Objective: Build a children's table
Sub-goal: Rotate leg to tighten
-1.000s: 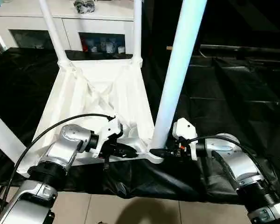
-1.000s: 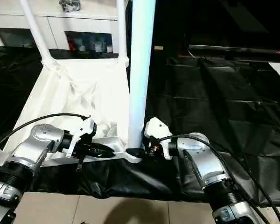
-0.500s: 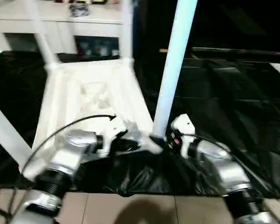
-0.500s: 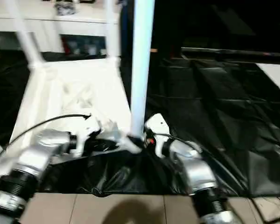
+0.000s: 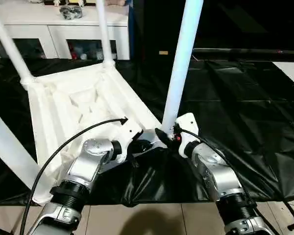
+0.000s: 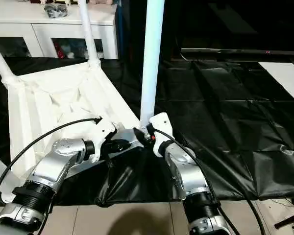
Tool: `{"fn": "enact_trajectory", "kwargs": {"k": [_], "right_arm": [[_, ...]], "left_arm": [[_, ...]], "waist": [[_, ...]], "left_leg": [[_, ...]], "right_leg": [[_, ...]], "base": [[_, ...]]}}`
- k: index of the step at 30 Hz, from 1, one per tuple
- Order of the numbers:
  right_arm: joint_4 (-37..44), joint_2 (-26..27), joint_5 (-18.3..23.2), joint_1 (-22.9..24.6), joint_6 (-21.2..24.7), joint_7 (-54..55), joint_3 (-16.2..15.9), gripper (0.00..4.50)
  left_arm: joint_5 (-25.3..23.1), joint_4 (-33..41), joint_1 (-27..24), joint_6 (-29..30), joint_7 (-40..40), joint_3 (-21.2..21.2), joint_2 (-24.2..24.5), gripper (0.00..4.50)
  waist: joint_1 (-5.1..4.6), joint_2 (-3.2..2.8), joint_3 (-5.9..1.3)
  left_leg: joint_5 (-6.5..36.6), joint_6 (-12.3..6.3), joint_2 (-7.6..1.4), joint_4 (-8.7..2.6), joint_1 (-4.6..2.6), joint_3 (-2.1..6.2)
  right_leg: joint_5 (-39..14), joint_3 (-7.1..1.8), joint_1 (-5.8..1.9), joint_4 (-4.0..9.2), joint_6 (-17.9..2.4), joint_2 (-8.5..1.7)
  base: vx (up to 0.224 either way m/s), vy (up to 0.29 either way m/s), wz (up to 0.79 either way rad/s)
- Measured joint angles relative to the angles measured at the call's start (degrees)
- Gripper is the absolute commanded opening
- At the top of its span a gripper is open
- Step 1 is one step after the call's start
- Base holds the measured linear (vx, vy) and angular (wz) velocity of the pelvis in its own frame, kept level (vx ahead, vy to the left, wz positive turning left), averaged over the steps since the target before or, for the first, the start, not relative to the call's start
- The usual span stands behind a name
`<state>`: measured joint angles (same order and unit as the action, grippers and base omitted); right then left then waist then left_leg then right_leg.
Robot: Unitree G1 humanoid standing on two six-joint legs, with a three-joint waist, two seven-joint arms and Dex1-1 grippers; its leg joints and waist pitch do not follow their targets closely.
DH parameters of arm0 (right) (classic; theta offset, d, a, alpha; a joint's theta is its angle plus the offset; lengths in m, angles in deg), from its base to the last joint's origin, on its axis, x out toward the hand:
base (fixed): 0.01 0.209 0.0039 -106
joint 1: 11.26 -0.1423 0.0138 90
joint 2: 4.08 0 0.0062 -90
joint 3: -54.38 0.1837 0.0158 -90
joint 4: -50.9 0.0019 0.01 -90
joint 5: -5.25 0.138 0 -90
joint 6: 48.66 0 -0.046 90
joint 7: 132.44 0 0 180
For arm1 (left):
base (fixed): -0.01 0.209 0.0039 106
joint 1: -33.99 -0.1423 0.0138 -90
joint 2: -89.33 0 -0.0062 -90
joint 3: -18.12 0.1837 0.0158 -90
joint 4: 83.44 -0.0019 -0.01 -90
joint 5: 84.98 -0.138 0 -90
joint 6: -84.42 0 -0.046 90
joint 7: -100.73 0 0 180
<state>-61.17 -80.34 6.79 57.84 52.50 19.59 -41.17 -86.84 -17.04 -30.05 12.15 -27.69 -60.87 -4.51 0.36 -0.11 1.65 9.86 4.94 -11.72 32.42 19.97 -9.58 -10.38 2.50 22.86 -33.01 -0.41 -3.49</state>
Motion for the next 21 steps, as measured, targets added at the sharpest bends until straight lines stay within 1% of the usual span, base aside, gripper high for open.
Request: {"fn": "enact_trajectory", "kwargs": {"k": [1,2,4,6,7,9,10,11,15,18,21], "right_arm": [[0.8,-0.7,0.4,0.4,0.1,-1.7,-0.2,3.46],[1.2,-1.5,0.7,0.6,0.1,-3.2,-0.6,3.62],[1.9,-3.2,1.2,0.6,0.1,-6.5,-1.6,3.77],[2.5,-5.6,1.4,0.6,0.5,-10.8,-2.9,3.96],[2.5,-7.0,1.4,0.6,0.8,-13.2,-3.7,4.15],[2.4,-8.5,1.2,0.6,0.8,-15.7,-4.6,4.15],[2.4,-10.0,1.1,0.5,-0.2,-18.0,-5.7,4.24],[2.5,-11.5,1.1,0.2,-1.1,-20.1,-6.5,4.24],[2.6,-14.1,1.1,-0.4,-2.5,-25.3,-7.9,4.24],[2.7,-15.3,2.4,-0.5,-1.9,-29.2,-7.9,4.24],[2.7,-15.6,3.1,-0.5,-1.4,-31.0,-7.9,4.24]], "left_arm": [[0.0,0.1,0.0,-0.4,1.2,0.1,0.6,0.0],[0.1,0.1,0.0,-0.8,2.2,0.2,1.1,0.0],[1.1,0.1,0.0,-1.7,4.6,0.4,2.5,0.0],[2.6,0.1,-0.1,-2.7,8.3,0.9,4.4,0.0],[3.4,0.3,-0.1,-3.1,10.5,1.3,5.4,0.0],[4.0,0.3,-0.2,-3.4,13.2,1.4,6.4,0.0],[4.4,0.3,-0.1,-4.1,15.1,1.8,7.5,0.0],[4.5,0.3,-0.1,-4.6,16.7,1.9,8.4,0.0],[4.6,-0.3,0.7,-5.3,20.9,2.3,10.1,0.0],[4.8,-1.5,1.5,-5.7,23.4,3.0,11.4,0.0],[5.0,-1.8,1.6,-6.0,24.5,3.3,11.9,0.0]], "waist": [[-0.01,-0.07,0.01],[-0.03,-0.09,0.01],[-0.09,-0.07,0.02],[0.07,-0.07,0.02],[0.3,-0.08,0.03],[1.31,-0.18,0.09],[1.75,-0.23,0.12],[1.96,-0.25,0.13],[2.53,-0.23,0.13],[2.97,-0.15,0.17],[3.12,-0.15,0.18]], "left_leg": [[0.0,0.0,0.0,-0.04,0.05,-0.01],[0.0,0.0,0.0,-0.08,0.08,-0.04],[0.0,0.01,-0.04,-0.23,0.11,-0.04],[0.1,0.09,-0.05,-0.43,0.11,-0.05],[0.2,0.18,-0.1,-0.54,0.17,-0.09],[0.2,0.22,-0.18,-0.66,0.23,-0.12],[0.2,0.21,-0.19,-0.71,0.29,-0.13],[0.3,0.21,-0.19,-0.7,0.3,-0.13],[0.4,0.12,-0.15,-0.46,0.41,-0.17],[0.4,0.11,-0.17,-0.21,0.43,-0.19],[0.4,0.13,-0.18,-0.1,0.41,-0.19]], "right_leg": [[0.1,-0.02,0.02,-0.02,0.0,0.0],[0.1,-0.03,0.02,-0.05,0.0,0.0],[0.3,0.02,0.11,-0.08,-0.1,0.03],[0.6,0.04,0.22,-0.1,-0.1,0.06],[0.7,0.12,0.27,-0.13,-0.3,0.12],[0.6,0.27,0.36,-0.13,-0.3,0.19],[0.5,0.33,0.38,-0.14,-0.4,0.19],[0.5,0.34,0.39,-0.14,-0.4,0.19],[0.5,0.31,0.37,-0.13,-0.4,0.11],[0.5,0.29,0.31,-0.21,-0.4,0.09],[0.5,0.26,0.27,-0.29,-0.5,0.08]], "base": [[0.0,0.0,0.0],[0.0,0.0,0.0],[0.0,0.0,0.0],[0.042,-0.018,0.03],[0.06,-0.025,0.05],[0.044,-0.018,0.03],[0.051,-0.015,0.03],[0.0,0.0,0.0],[0.0,0.0,0.0],[0.0,0.0,0.0],[0.0,0.0,0.0]]}}
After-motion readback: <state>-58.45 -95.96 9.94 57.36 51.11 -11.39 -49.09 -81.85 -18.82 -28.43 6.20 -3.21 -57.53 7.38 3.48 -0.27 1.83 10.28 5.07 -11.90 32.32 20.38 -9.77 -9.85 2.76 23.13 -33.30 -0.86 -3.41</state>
